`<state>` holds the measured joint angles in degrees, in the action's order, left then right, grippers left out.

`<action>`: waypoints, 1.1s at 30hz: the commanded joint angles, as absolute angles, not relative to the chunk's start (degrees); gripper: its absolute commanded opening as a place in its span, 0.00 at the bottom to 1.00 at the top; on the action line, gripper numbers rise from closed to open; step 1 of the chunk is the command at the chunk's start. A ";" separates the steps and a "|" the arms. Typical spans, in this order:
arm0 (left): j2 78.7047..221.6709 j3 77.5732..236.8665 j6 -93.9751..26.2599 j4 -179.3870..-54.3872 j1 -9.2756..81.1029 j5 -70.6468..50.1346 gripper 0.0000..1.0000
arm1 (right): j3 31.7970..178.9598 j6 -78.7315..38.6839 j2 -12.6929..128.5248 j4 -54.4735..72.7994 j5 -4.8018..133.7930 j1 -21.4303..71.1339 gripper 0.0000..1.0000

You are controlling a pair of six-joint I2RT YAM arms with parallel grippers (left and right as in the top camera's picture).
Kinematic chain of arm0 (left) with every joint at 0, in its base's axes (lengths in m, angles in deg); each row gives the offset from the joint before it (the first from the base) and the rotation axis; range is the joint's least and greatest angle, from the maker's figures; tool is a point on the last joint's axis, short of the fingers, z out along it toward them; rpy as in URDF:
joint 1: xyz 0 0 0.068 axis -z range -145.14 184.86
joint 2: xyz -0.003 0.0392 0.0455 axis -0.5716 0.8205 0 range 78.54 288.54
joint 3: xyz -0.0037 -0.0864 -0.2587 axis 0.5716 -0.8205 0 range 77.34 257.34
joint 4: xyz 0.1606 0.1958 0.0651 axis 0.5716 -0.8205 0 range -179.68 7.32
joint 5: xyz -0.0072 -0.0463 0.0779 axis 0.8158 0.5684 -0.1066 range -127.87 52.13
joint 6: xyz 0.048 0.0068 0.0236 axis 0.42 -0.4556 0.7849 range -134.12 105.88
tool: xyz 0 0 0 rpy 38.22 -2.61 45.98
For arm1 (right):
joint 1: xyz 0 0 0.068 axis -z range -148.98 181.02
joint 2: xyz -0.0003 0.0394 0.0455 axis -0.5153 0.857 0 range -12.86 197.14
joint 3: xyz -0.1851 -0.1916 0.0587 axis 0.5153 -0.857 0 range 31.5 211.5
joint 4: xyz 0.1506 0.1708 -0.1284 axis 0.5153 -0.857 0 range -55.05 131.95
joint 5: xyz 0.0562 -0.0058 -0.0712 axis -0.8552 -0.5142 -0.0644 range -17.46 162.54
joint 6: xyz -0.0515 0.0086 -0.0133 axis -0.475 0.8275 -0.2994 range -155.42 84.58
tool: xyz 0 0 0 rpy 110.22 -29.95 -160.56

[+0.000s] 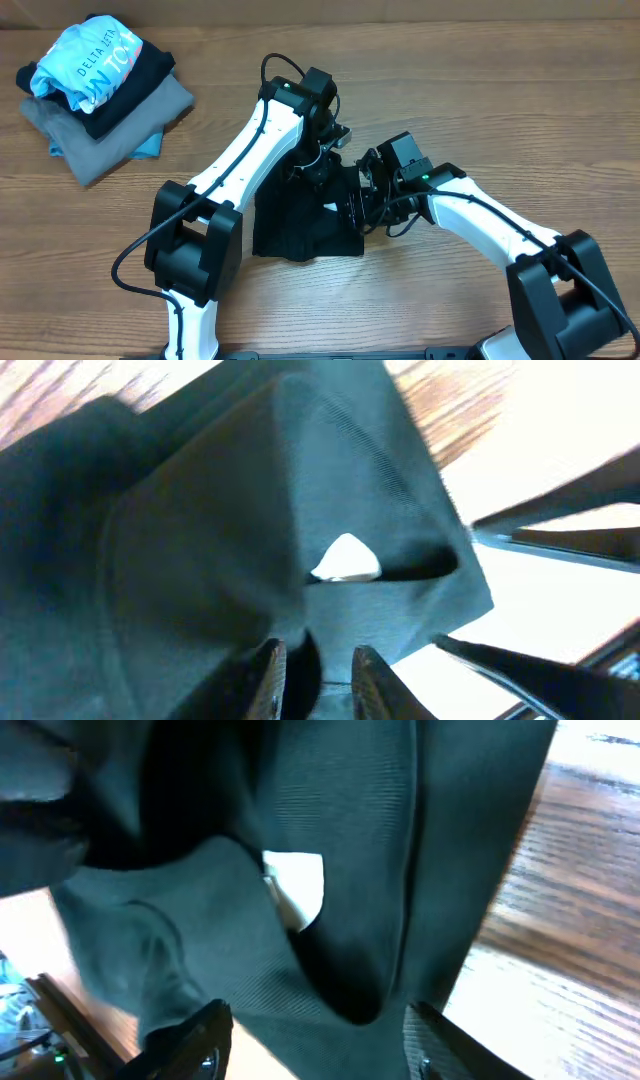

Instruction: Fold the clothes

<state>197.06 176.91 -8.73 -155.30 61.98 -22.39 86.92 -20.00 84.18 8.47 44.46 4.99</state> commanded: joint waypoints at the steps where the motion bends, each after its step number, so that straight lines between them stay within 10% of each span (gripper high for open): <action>1: 196.38 176.45 -6.39 -155.02 61.83 -18.32 0.25 | 86.53 -18.87 88.00 9.83 42.89 4.71 0.45; 7: 196.38 176.45 -6.39 -154.71 61.83 -18.50 0.26 | 86.68 -19.37 88.20 8.19 41.60 4.91 0.04; 13: 196.38 176.45 -6.42 -154.80 61.83 -20.49 0.61 | 87.49 -20.44 80.33 4.04 43.57 6.35 0.04; 26: 196.38 176.45 -6.61 -154.30 61.76 -24.40 0.72 | 87.36 -19.65 74.93 -4.71 58.45 7.97 0.04; 29: 196.38 176.45 -6.61 -154.34 61.76 -24.99 0.73 | 86.94 -16.94 76.02 -5.23 63.68 7.97 0.07; 33: 196.38 176.45 -6.61 -154.69 61.76 -24.97 0.73 | 86.96 -16.96 76.61 -4.92 64.64 7.97 0.46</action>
<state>197.06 176.80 -7.03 -154.47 61.98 -24.18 87.31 -18.19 75.98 -5.23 60.64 7.75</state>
